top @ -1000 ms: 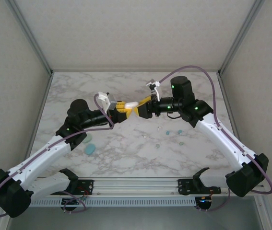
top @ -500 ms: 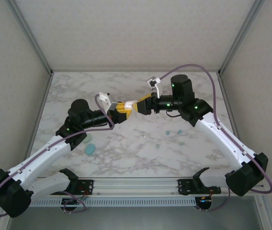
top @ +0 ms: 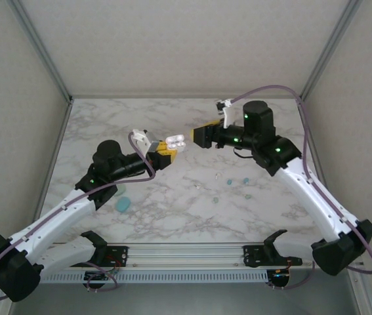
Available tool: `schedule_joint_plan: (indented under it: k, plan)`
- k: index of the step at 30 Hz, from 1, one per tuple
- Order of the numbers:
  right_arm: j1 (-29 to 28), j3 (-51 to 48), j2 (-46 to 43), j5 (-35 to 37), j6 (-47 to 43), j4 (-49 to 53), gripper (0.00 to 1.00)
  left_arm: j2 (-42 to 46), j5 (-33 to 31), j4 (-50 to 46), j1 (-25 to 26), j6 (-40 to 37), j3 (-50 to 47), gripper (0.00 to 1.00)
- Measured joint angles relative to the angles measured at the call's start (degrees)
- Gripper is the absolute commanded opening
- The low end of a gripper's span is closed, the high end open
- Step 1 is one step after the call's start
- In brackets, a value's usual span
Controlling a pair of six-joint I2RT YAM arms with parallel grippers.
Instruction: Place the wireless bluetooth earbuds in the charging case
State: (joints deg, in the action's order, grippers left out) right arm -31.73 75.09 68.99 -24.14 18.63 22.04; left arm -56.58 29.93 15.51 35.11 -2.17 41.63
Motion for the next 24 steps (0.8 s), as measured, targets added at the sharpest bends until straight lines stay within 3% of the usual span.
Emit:
schedule_joint_plan:
  k: [4,9,15,21,24]
  plan:
    - [8.0,-0.1,-0.4,6.4,0.1,6.0,0.55,1.5,-4.1,0.3,0.0,0.2,-3.1,0.14]
    - [12.6,0.0,14.7,10.0,1.7,15.1,0.50,3.1,-6.7,0.5,0.0,0.5,-3.9,0.14]
    - [9.4,-4.3,28.3,10.5,4.9,19.8,0.49,5.4,-8.3,0.5,0.0,0.4,-3.9,0.14]
    - [0.5,-2.3,33.7,12.6,6.6,20.9,0.49,7.9,-10.2,0.0,0.0,0.4,-3.9,0.14]
    - [-0.8,-2.3,34.2,13.9,7.9,20.9,0.49,9.0,-11.0,-1.1,0.0,0.2,-3.9,0.14]
